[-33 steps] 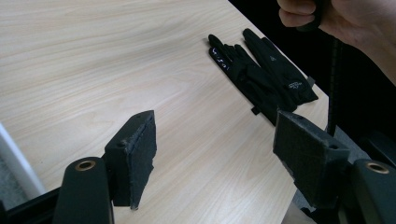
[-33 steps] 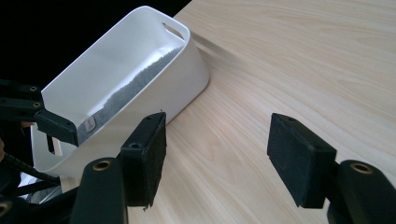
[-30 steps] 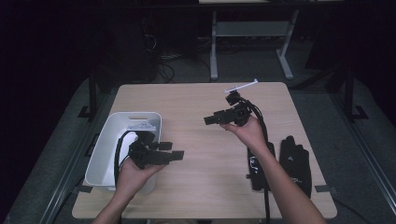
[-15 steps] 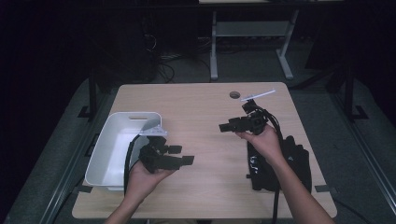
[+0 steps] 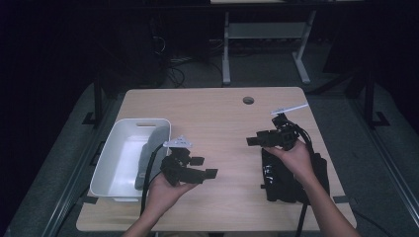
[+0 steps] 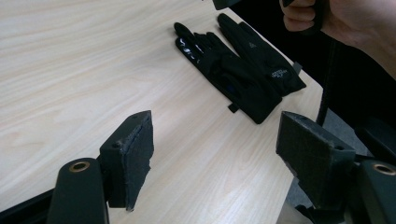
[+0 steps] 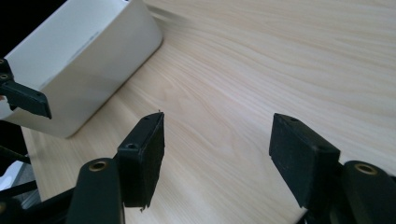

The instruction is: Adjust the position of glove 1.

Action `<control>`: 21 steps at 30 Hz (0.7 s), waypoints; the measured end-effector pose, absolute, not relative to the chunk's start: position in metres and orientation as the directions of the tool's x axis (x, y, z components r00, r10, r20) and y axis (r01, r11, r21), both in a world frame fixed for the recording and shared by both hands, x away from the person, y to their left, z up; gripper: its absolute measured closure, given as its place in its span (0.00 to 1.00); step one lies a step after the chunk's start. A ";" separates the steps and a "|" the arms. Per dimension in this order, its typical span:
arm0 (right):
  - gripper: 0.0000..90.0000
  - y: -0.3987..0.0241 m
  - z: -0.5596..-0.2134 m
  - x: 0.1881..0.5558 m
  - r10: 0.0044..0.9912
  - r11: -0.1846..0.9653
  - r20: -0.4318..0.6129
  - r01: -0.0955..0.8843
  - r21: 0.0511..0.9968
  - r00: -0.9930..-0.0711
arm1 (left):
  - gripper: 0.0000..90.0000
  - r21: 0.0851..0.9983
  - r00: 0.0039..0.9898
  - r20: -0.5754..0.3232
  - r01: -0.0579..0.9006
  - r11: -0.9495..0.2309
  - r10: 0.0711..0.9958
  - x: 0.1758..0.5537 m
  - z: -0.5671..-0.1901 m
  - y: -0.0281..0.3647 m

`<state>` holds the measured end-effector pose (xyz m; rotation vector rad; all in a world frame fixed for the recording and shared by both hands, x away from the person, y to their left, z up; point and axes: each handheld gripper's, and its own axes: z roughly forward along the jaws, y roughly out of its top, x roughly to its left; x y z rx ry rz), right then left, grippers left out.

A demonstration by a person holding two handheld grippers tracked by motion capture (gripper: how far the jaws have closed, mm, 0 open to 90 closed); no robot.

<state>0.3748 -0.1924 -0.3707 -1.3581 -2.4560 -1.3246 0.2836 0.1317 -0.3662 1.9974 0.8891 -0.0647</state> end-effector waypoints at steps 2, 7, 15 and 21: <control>0.39 -0.198 -0.374 0.373 0.683 0.253 0.396 0.707 0.660 -0.614 | 0.30 0.725 0.740 -0.376 0.610 -0.320 0.558 0.283 -0.369 0.129; 0.39 -0.212 -0.382 0.366 0.699 0.236 0.402 0.722 0.651 -0.591 | 0.30 0.726 0.748 -0.371 0.603 -0.330 0.551 0.280 -0.374 0.122; 0.41 -0.236 -0.395 0.351 0.724 0.212 0.394 0.726 0.654 -0.566 | 0.30 0.727 0.757 -0.375 0.598 -0.337 0.535 0.275 -0.379 0.116; 0.42 -0.253 -0.405 0.342 0.739 0.198 0.399 0.740 0.642 -0.544 | 0.30 0.720 0.753 -0.383 0.607 -0.338 0.536 0.273 -0.386 0.113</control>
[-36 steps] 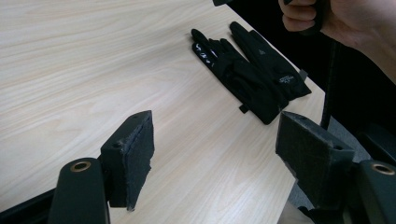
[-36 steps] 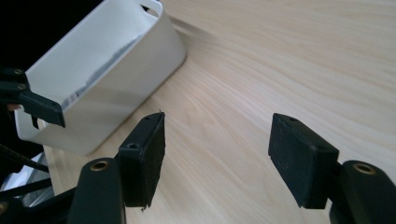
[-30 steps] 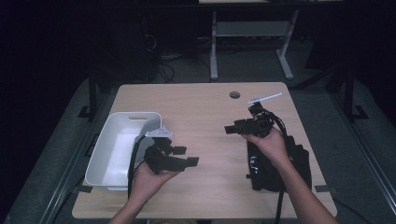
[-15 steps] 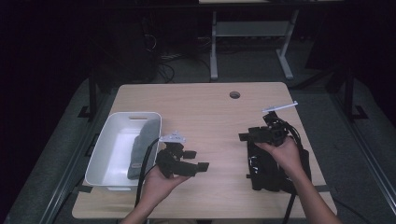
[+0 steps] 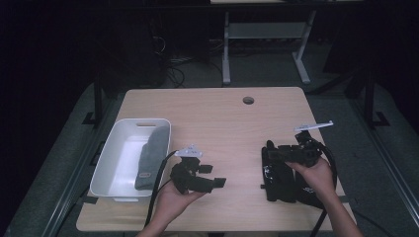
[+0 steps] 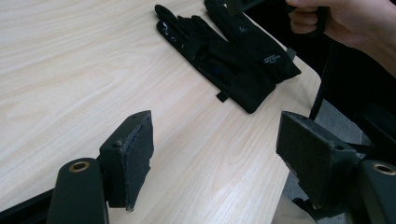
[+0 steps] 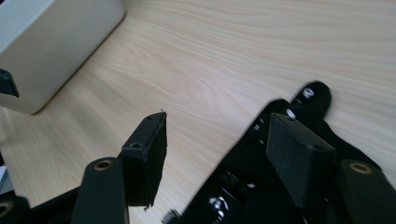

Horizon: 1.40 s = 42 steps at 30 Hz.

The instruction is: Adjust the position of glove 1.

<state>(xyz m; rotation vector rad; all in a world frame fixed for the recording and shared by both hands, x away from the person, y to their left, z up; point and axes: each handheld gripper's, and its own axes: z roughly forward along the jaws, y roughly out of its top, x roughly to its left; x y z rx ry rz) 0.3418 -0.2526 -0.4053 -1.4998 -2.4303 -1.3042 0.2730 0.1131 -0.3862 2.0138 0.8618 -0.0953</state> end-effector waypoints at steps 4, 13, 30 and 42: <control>0.42 -0.262 -0.412 0.337 0.746 0.190 0.405 0.751 0.633 -0.529 | 0.30 0.717 0.753 -0.384 0.608 -0.341 0.534 0.273 -0.391 0.112; 0.44 -0.280 -0.423 0.323 0.772 0.198 0.382 0.763 0.615 -0.508 | 0.30 0.715 0.750 -0.399 0.615 -0.334 0.527 0.270 -0.402 0.109; 0.53 -0.315 -0.439 0.298 0.812 0.176 0.350 0.768 0.616 -0.467 | 0.30 0.704 0.740 -0.412 0.629 -0.329 0.532 0.268 -0.415 0.109; 0.56 -0.336 -0.452 0.283 0.857 0.173 0.291 0.770 0.615 -0.425 | 0.30 0.696 0.735 -0.414 0.636 -0.335 0.537 0.268 -0.421 0.109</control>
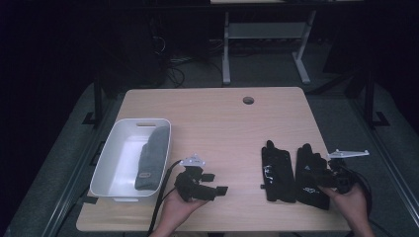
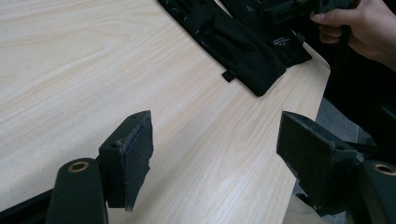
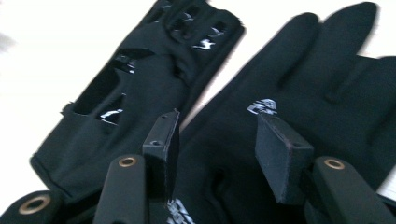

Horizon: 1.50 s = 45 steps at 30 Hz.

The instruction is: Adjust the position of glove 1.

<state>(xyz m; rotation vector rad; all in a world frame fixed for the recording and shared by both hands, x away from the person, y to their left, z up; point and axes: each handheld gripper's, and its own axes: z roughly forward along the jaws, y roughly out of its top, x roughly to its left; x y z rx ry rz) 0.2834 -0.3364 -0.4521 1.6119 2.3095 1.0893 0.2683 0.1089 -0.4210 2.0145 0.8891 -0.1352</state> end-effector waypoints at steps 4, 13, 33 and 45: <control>0.56 -0.340 -0.452 0.282 0.874 0.207 0.233 0.759 0.617 -0.427 | 0.30 0.693 0.735 -0.420 0.638 -0.336 0.532 0.268 -0.422 0.108; 0.57 -0.342 -0.457 0.281 0.890 0.253 0.158 0.751 0.609 -0.428 | 0.30 0.692 0.731 -0.425 0.643 -0.329 0.534 0.269 -0.423 0.110; 0.91 -0.328 -0.457 0.279 0.885 0.347 0.042 0.718 0.604 -0.463 | 0.30 0.699 0.737 -0.420 0.635 -0.330 0.530 0.265 -0.422 0.110; 0.94 -0.332 -0.455 0.279 0.889 0.303 0.094 0.729 0.613 -0.448 | 0.30 0.701 0.735 -0.419 0.635 -0.324 0.533 0.267 -0.420 0.113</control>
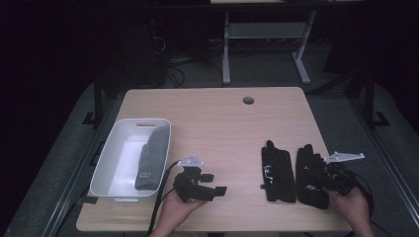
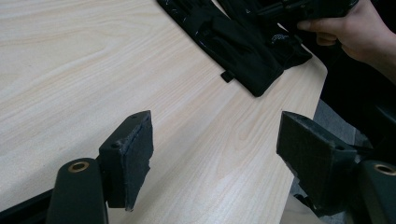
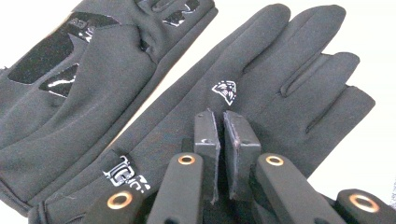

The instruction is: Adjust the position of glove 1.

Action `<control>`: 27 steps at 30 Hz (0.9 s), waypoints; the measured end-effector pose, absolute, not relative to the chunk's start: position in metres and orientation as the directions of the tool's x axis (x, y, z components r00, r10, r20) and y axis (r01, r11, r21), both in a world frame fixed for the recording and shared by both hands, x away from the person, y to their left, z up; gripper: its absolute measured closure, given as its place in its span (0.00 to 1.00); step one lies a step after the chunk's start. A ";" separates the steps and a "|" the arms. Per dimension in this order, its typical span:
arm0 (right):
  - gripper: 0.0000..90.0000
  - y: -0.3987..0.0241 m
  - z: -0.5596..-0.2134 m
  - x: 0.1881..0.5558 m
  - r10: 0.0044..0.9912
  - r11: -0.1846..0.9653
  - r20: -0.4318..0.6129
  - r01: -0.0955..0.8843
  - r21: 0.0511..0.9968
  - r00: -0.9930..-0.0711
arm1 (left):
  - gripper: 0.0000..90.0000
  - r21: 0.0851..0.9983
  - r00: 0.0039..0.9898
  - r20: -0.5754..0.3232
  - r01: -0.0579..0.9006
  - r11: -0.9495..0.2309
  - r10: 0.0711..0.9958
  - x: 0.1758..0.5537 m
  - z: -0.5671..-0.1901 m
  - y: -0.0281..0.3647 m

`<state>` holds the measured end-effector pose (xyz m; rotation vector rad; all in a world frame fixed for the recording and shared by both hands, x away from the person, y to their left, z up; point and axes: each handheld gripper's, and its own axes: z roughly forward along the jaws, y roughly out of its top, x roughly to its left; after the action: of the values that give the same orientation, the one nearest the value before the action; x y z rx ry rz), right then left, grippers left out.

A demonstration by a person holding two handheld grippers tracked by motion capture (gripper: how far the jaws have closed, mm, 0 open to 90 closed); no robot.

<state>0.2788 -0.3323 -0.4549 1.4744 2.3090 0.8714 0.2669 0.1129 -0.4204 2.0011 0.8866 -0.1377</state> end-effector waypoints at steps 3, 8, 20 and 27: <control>0.94 -0.332 -0.454 0.279 0.889 0.302 0.093 0.726 0.618 -0.449 | 0.30 0.704 0.736 -0.418 0.633 -0.322 0.532 0.267 -0.419 0.112; 0.94 -0.333 -0.449 0.277 0.889 0.288 0.106 0.725 0.626 -0.446 | 0.30 0.705 0.735 -0.419 0.633 -0.320 0.533 0.266 -0.419 0.112; 0.94 -0.336 -0.426 0.278 0.886 0.273 0.106 0.694 0.666 -0.451 | 0.30 0.704 0.736 -0.418 0.633 -0.323 0.532 0.267 -0.419 0.112; 0.94 -0.321 -0.406 0.280 0.867 0.274 0.121 0.664 0.696 -0.484 | 0.30 0.706 0.741 -0.413 0.627 -0.328 0.529 0.267 -0.418 0.112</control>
<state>0.2805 -0.3205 -0.4063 1.4059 2.2640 1.0218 0.2666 0.1118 -0.4185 2.0031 0.8764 -0.1322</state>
